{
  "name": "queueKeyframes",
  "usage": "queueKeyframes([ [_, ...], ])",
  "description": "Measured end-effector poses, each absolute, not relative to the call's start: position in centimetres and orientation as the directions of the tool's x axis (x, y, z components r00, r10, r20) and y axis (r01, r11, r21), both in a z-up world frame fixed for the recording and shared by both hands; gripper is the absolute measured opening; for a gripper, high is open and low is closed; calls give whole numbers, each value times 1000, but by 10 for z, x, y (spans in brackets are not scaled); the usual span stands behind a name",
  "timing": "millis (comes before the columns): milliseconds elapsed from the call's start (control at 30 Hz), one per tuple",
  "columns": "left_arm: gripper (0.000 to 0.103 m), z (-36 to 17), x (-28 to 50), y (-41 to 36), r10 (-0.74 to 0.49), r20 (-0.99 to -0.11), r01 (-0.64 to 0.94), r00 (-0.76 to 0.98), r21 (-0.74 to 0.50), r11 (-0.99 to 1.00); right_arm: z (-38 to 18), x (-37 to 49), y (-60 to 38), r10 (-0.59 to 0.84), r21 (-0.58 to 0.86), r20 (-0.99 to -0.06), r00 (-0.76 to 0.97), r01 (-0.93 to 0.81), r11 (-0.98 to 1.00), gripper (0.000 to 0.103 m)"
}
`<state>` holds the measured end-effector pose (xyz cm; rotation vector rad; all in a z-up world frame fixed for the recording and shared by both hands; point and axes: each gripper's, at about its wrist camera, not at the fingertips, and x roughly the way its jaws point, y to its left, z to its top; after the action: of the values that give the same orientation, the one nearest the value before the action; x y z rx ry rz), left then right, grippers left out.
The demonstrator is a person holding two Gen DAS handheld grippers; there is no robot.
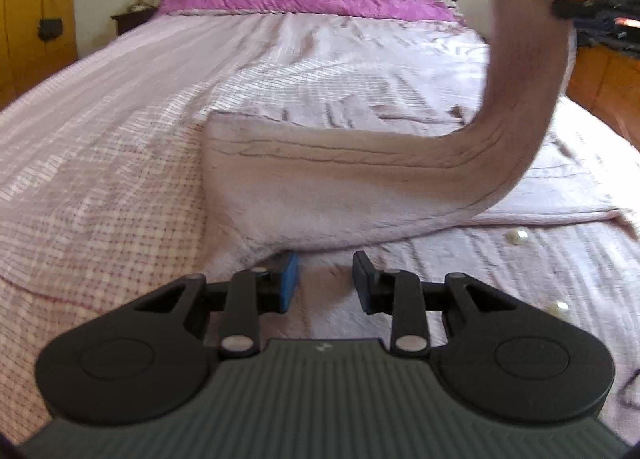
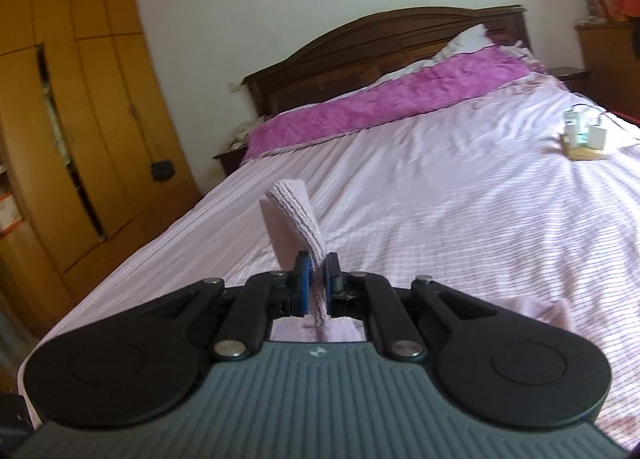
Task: Fold small clothes
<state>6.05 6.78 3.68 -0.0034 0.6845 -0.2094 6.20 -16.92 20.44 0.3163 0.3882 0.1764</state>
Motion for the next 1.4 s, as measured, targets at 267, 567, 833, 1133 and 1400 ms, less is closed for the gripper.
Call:
queueKeyframes([
  [267, 32, 49, 58, 99, -48, -532, -28, 845, -135, 990, 198, 47, -196, 198, 330, -326, 924, -86, 940, 7],
  [567, 32, 44, 49, 99, -101, -595, 29, 797, -130, 991, 98, -14, -222, 204, 439, -434, 878, 8, 898, 7],
  [833, 32, 67, 36, 106, -153, -597, 82, 787, -144, 986, 50, -52, -235, 210, 474, -565, 798, 106, 874, 9],
  [1133, 32, 90, 57, 102, -131, -589, 97, 798, -90, 991, 77, -73, -233, 195, 411, -564, 802, 69, 909, 37],
  [1400, 32, 115, 95, 110, -153, -602, 98, 784, -124, 987, 102, -37, -254, 131, 384, -524, 842, 97, 918, 52],
])
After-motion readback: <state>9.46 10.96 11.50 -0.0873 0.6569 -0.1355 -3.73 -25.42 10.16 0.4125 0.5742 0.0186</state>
